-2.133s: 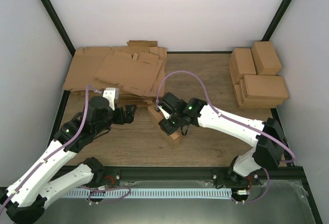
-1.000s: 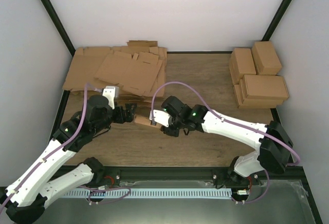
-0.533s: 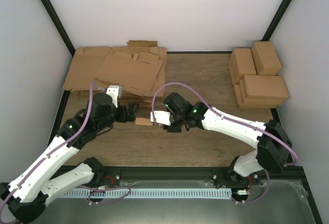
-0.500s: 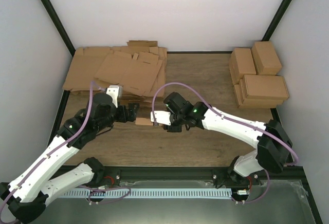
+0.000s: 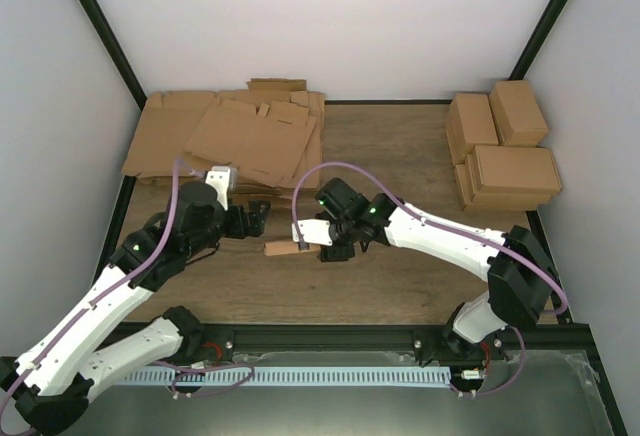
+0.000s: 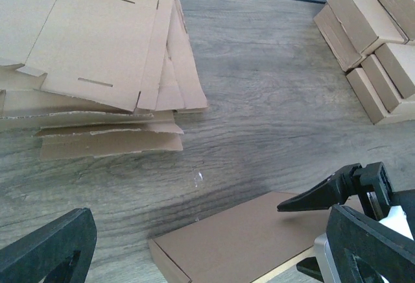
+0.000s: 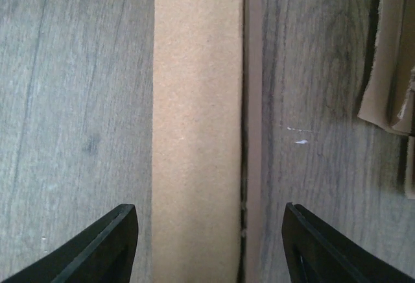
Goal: Fold the paper box
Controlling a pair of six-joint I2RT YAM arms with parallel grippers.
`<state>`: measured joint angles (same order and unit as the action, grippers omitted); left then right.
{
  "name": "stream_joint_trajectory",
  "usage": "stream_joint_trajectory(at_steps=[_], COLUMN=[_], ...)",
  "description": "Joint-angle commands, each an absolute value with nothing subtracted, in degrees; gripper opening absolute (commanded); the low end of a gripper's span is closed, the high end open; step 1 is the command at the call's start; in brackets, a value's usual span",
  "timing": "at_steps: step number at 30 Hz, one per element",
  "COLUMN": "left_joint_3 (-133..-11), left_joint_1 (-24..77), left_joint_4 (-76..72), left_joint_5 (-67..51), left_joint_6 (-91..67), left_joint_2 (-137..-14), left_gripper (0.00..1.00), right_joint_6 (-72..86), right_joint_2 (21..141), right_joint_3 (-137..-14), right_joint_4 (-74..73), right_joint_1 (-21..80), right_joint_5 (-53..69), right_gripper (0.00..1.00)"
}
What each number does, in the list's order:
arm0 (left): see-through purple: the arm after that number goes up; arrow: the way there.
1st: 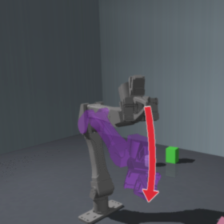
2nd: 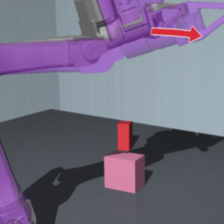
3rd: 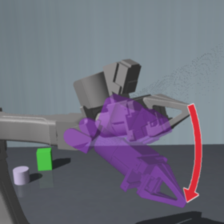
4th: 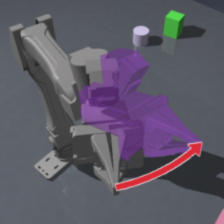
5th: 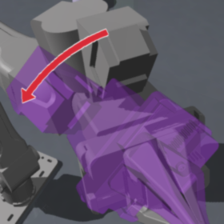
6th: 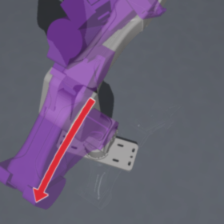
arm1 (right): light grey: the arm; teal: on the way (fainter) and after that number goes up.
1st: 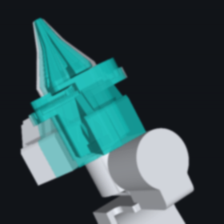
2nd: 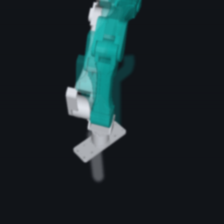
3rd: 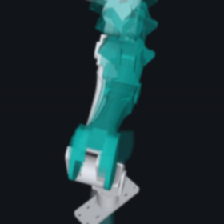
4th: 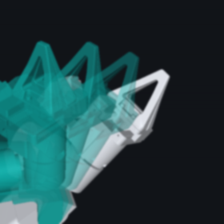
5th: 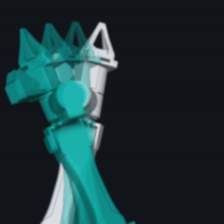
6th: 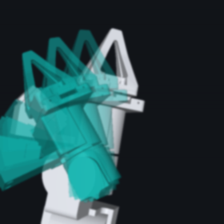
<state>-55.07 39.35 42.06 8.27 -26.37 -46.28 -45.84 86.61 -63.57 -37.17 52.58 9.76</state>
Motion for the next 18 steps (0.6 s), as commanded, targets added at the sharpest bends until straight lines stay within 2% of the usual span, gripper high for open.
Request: stream_joint_trajectory(at_steps=[1, 11, 15, 18], left_joint_3=[-54.9, -54.1, -52.6, -51.9], left_joint_1=[39.1, 39.1, 39.1, 39.1], left_joint_4=[41.6, 41.2, 41.2, 41.1], left_joint_5=[8.2, 7.7, 6.8, 6.2], left_joint_6=[-25.8, -26.2, -26.3, -26.6], left_joint_2=[-45.2, -45.4, -45.4, -45.6], left_gripper=[1.00, 1.00, 1.00, 1.00], right_joint_6=[-46.9, -46.7, -46.2, -45.9], right_joint_2=[85.8, 83.4, 81.1, 80.8], right_joint_3=[-66.3, -66.6, -66.5, -66.5], right_joint_4=[-37.6, -36.9, -35.1, -34.4], right_joint_1=[52.3, 52.3, 52.3, 52.3], right_joint_5=[8.8, 7.9, 9.7, 9.5], right_gripper=[0.65, 0.83, 0.95, 0.97])
